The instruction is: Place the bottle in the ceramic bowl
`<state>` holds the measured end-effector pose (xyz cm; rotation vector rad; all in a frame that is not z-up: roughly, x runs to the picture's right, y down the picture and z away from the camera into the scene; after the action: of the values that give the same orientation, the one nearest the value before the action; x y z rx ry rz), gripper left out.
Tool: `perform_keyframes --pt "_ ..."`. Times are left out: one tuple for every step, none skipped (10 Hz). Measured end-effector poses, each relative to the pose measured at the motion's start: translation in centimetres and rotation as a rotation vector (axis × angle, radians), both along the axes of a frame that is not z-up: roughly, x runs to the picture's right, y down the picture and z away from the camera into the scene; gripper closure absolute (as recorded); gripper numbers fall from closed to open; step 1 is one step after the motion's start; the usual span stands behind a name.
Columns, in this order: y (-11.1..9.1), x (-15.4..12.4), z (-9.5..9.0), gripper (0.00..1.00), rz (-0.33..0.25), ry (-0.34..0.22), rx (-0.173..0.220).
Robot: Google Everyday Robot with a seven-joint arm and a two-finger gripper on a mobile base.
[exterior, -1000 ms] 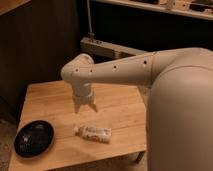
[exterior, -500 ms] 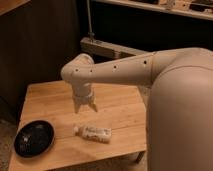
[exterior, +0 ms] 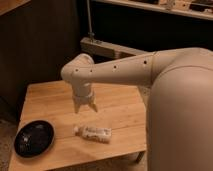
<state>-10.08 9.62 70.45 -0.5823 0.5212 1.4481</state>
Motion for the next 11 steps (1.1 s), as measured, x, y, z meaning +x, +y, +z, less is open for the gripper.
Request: perform_keyframes --pt "0.0 0.0 0.0 0.35 0.000 0.000 0.000" --pt "0.0 0.0 0.0 0.35 0.000 0.000 0.000" --pt "0.0 0.0 0.0 0.35 0.000 0.000 0.000" --pt "0.0 0.0 0.0 0.35 -0.005 -0.003 0.000" --pt "0.0 0.0 0.0 0.35 -0.022 -0.012 -0.003" --pt "-0.2 -0.3 0.0 0.35 -0.077 -0.047 0.012" --pt "-0.1 -0.8 -0.3 0.35 -0.154 -0.128 0.023" --pt "-0.4 -0.1 -0.4 0.35 -0.242 -0.213 0.044" --pt "-0.6 0.0 -0.6 0.35 -0.318 -0.307 0.064" --pt "-0.7 -0.1 -0.9 0.35 -0.382 -0.383 0.078" --pt "-0.8 0.0 -1.2 0.35 -0.443 -0.453 0.094"
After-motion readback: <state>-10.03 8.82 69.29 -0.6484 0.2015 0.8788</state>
